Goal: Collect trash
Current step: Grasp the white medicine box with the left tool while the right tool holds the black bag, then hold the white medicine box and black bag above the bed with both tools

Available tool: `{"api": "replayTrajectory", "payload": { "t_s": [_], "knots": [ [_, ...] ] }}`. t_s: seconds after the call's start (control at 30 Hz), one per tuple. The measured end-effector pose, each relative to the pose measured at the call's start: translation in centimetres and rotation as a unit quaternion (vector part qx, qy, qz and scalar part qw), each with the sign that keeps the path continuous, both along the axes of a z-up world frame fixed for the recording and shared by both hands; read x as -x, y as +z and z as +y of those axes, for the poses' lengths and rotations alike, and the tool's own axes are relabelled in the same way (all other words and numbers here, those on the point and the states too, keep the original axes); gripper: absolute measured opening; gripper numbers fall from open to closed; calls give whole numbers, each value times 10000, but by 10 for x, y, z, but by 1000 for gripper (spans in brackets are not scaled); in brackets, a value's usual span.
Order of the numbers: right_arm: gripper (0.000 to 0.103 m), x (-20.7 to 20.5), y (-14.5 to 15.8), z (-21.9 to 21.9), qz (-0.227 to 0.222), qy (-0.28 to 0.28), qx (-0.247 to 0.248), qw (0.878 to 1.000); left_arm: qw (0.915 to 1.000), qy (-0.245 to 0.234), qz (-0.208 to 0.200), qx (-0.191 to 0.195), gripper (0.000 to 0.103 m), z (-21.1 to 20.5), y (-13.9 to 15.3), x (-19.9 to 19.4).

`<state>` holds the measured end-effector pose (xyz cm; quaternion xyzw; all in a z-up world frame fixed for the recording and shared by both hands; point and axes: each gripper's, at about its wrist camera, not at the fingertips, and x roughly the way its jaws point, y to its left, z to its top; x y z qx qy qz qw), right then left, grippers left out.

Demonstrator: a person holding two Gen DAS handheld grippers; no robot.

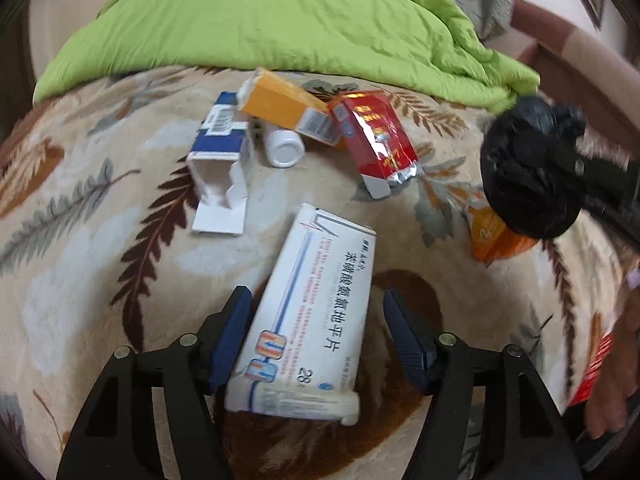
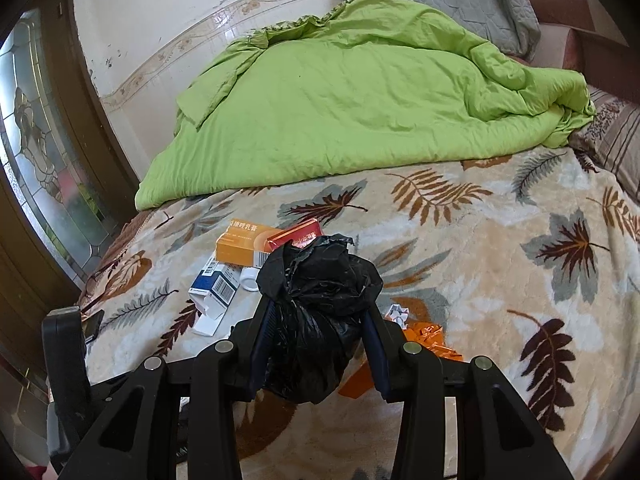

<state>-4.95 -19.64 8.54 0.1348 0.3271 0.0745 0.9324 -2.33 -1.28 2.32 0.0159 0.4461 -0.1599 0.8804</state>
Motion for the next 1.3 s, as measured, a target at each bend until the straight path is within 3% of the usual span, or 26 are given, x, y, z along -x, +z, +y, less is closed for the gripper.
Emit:
{"api": "replayTrajectory", "payload": {
  "t_s": [0.07, 0.13, 0.23, 0.33, 0.47, 0.67, 1.3],
  "knots": [
    [45, 0, 0, -1, 4, -13, 4, 10000, 9995, 6, -113, -297, 58, -6, -3, 0],
    [45, 0, 0, -2, 7, -12, 3, 10000, 9989, 33, -199, -415, 57, -7, -3, 0],
    [45, 0, 0, -2, 2, -5, 12, 10000, 9990, 145, -302, -302, 57, -2, 2, 1],
    [45, 0, 0, 1, -26, 37, 94, 9999, 9971, 355, -667, 87, 57, 11, 19, 5],
    [45, 1, 2, 8, -86, 121, 258, 9996, 9913, 724, -1066, 274, 57, 27, 34, 10],
    [45, 5, 5, 23, -223, 291, 571, 9977, 9872, 1024, -1177, 328, 57, 38, 38, 8],
    [45, 6, 5, 34, -333, 387, 765, 9958, 9828, 966, -1567, -158, 57, 31, 46, 18]
  ]
}}
